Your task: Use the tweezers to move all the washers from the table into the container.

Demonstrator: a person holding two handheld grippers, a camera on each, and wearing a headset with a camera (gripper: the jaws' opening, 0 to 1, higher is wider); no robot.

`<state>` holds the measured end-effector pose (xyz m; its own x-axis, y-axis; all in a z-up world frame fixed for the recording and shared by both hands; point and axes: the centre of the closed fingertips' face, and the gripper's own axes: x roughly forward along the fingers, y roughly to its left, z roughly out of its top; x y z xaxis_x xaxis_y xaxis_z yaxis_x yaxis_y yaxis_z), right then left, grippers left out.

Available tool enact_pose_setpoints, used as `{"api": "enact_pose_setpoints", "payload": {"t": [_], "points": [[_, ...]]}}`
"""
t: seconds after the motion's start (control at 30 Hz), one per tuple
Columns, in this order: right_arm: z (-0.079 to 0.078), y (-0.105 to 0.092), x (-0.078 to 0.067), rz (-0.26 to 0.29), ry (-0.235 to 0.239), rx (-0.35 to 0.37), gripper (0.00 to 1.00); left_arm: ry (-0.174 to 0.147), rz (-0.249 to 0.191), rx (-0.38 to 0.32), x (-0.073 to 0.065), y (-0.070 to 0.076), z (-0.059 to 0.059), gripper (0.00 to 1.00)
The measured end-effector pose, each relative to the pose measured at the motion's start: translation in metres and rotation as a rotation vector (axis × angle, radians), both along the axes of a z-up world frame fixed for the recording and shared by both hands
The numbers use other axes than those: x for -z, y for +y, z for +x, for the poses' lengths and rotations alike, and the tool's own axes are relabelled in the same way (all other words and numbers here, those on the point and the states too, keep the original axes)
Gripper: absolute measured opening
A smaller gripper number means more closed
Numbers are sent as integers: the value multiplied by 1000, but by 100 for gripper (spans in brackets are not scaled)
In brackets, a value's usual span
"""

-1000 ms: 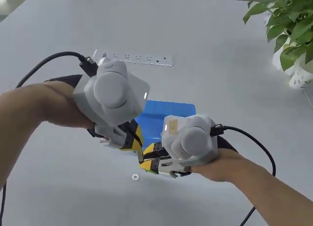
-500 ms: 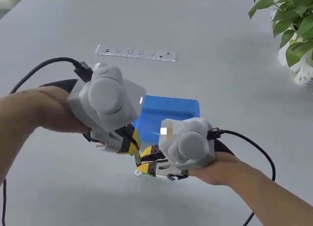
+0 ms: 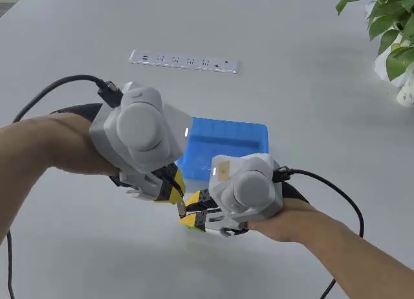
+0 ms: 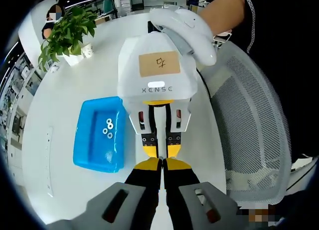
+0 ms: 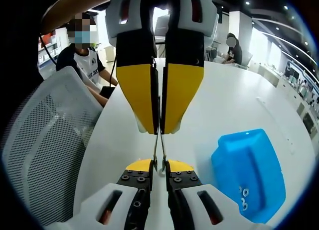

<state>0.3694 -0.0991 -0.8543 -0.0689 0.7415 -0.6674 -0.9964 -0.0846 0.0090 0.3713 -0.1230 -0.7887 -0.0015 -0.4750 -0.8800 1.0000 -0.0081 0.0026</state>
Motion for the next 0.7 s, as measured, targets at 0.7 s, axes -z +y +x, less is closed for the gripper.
{"api": "enact_pose_setpoints", "payload": {"t": [0.7], "points": [[0,-1,8,-10,9,-4,12,8,-5,0,7,-2,1,5]]}}
